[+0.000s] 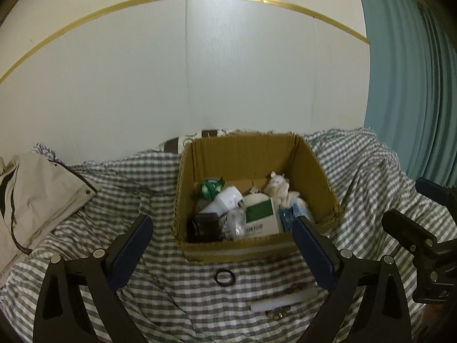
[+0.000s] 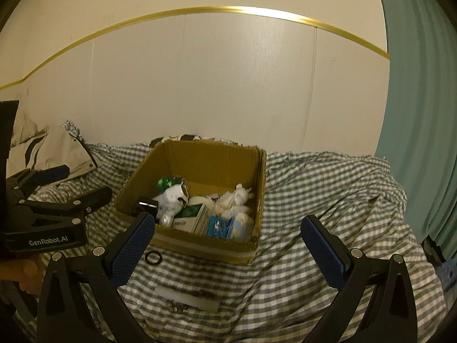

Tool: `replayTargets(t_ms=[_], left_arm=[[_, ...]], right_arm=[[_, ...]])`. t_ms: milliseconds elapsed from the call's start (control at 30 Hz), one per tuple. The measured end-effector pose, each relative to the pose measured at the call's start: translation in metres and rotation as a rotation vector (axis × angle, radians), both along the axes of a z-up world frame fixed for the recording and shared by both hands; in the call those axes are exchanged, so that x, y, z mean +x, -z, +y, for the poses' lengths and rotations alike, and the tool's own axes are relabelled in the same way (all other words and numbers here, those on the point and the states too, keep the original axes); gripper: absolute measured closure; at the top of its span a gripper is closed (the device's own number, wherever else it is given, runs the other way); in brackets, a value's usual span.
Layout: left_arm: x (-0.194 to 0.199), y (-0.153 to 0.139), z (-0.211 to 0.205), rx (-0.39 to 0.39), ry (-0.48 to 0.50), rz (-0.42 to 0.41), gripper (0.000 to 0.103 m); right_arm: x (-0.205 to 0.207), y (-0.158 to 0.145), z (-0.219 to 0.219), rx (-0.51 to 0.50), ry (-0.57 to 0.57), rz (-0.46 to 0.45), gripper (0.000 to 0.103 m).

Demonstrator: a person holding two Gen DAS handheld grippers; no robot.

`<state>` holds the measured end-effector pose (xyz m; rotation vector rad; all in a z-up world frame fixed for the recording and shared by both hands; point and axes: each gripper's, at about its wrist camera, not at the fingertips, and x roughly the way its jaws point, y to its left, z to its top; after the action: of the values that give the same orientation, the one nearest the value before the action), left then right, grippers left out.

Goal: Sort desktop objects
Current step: 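Withdraw both tools from the box back toward the bed, then lower left tool to the black ring while right tool lowers to the white stick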

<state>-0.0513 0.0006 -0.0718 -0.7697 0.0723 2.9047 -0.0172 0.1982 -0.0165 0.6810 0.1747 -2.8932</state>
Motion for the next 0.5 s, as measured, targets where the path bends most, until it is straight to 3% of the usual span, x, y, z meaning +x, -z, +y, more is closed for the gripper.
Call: replayTargets(t_ms=[500], left_arm=[[-0.024,0.045,0.008,-0.020,0.007,-0.113,0.009]], right_arm=[[-0.021,0.041,-0.002,0.019,-0.007,-0.122,0.006]])
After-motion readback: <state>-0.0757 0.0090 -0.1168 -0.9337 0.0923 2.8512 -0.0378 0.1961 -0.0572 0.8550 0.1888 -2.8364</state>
